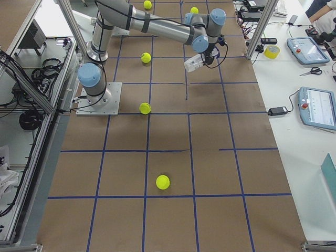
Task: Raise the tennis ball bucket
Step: 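Carry the can with the right gripper toward the table center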
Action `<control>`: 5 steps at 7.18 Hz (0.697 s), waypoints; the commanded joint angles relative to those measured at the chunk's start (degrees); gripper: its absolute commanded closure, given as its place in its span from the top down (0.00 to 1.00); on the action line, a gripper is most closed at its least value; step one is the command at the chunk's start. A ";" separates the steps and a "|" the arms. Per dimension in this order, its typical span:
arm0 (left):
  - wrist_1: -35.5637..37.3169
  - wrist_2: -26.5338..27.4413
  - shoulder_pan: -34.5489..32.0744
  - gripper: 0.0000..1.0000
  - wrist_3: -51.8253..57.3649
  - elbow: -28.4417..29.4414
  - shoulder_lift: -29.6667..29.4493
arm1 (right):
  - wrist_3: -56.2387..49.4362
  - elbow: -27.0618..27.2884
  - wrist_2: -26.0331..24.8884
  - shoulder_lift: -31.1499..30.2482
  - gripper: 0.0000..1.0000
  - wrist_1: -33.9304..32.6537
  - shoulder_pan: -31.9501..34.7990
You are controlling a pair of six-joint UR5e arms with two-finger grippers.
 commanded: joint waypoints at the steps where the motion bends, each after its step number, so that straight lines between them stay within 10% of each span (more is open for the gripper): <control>1: -0.17 0.43 2.83 1.00 3.34 0.51 -0.03 | -12.15 0.65 -0.03 0.33 0.64 -5.50 6.28; 5: -0.09 0.52 4.51 1.00 6.62 0.42 0.32 | -28.59 0.92 -3.44 4.71 0.62 -13.59 18.22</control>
